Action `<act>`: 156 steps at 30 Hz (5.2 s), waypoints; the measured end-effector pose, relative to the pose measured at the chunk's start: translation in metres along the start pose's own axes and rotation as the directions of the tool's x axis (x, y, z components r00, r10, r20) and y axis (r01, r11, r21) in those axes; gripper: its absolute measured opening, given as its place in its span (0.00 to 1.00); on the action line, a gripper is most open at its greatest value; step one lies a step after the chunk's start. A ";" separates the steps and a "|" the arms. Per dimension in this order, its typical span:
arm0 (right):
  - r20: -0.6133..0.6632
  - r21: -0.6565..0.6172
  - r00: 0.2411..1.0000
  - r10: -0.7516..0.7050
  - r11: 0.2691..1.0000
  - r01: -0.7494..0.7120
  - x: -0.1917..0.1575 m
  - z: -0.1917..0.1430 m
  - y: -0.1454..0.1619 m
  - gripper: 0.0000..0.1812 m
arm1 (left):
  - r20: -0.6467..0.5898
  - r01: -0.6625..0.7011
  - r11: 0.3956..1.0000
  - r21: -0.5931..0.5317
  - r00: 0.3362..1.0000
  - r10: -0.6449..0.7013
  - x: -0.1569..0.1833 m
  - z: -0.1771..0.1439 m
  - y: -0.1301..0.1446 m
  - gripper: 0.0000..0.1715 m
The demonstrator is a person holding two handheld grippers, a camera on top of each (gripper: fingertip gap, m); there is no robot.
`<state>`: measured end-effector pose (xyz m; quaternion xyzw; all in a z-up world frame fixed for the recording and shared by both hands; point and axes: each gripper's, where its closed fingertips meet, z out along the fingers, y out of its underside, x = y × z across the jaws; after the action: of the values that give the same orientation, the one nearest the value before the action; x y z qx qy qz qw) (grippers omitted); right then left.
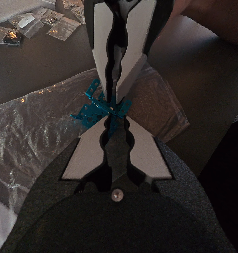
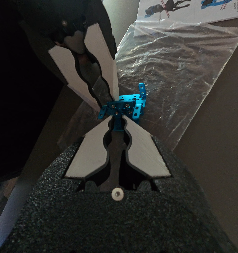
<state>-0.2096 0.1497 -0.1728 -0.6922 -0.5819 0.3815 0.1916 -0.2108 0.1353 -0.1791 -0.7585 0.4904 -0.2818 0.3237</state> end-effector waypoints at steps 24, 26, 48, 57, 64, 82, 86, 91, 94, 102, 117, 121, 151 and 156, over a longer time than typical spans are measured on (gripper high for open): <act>-0.267 -0.117 0.937 -0.227 0.972 0.202 0.018 -0.003 -0.006 0.22 | -0.001 -0.005 1.000 0.001 1.000 0.005 0.000 0.002 -0.001 0.11; -0.263 -0.113 0.939 -0.223 0.973 0.199 0.017 -0.003 -0.006 0.22 | 0.001 -0.008 1.000 0.000 1.000 0.008 0.000 0.002 -0.001 0.11; -0.225 -0.088 0.961 -0.164 0.985 0.147 0.016 -0.001 -0.006 0.22 | -0.007 -0.010 1.000 -0.001 1.000 0.010 0.001 0.002 -0.001 0.11; -0.219 -0.095 0.959 -0.177 0.983 0.160 0.015 0.000 -0.005 0.22 | -0.011 -0.014 1.000 -0.001 1.000 0.014 0.002 0.002 -0.001 0.11; -0.191 -0.062 0.971 -0.143 0.989 0.133 0.015 -0.002 -0.005 0.21 | -0.009 -0.022 1.000 -0.002 1.000 0.022 0.002 0.003 -0.001 0.11; -0.185 -0.060 0.974 -0.134 0.990 0.125 0.014 0.000 -0.006 0.22 | -0.002 -0.022 1.000 0.000 1.000 0.022 0.001 0.002 -0.001 0.11; -0.220 -0.066 0.965 -0.141 0.989 0.129 0.020 -0.003 -0.006 0.14 | -0.006 -0.023 1.000 -0.002 1.000 0.023 0.002 0.002 -0.001 0.11; -0.174 -0.039 0.977 -0.121 0.992 0.116 0.015 -0.003 -0.008 0.21 | -0.001 -0.017 1.000 0.000 1.000 0.017 0.000 0.002 -0.001 0.10; -0.185 -0.047 0.974 -0.133 0.991 0.126 0.015 -0.002 -0.008 0.22 | -0.002 -0.017 1.000 0.001 1.000 0.017 0.000 0.002 -0.001 0.10; -0.193 -0.042 0.974 -0.117 0.993 0.111 0.018 -0.002 -0.007 0.17 | -0.004 -0.021 1.000 0.000 1.000 0.021 0.002 0.002 -0.001 0.10; -0.189 -0.044 0.974 -0.124 0.992 0.117 0.016 -0.001 -0.006 0.19 | -0.010 -0.019 1.000 0.001 1.000 0.019 0.003 0.002 -0.001 0.10; -0.162 -0.035 0.982 -0.102 0.995 0.097 0.014 0.000 -0.006 0.23 | -0.012 -0.012 1.000 0.003 1.000 0.012 0.003 0.002 -0.002 0.10; -0.201 -0.043 0.972 -0.124 0.992 0.118 0.021 -0.002 -0.003 0.12 | -0.022 -0.022 1.000 0.000 1.000 0.022 0.005 0.002 -0.001 0.10; -0.178 -0.037 0.981 -0.082 0.996 0.076 0.021 -0.004 -0.003 0.17 | -0.010 -0.008 1.000 -0.001 1.000 0.008 0.000 0.001 -0.001 0.10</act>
<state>-0.2080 0.1708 -0.1742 -0.7029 -0.5948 0.3010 0.2480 -0.2094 0.1356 -0.1794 -0.7553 0.4953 -0.2837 0.3220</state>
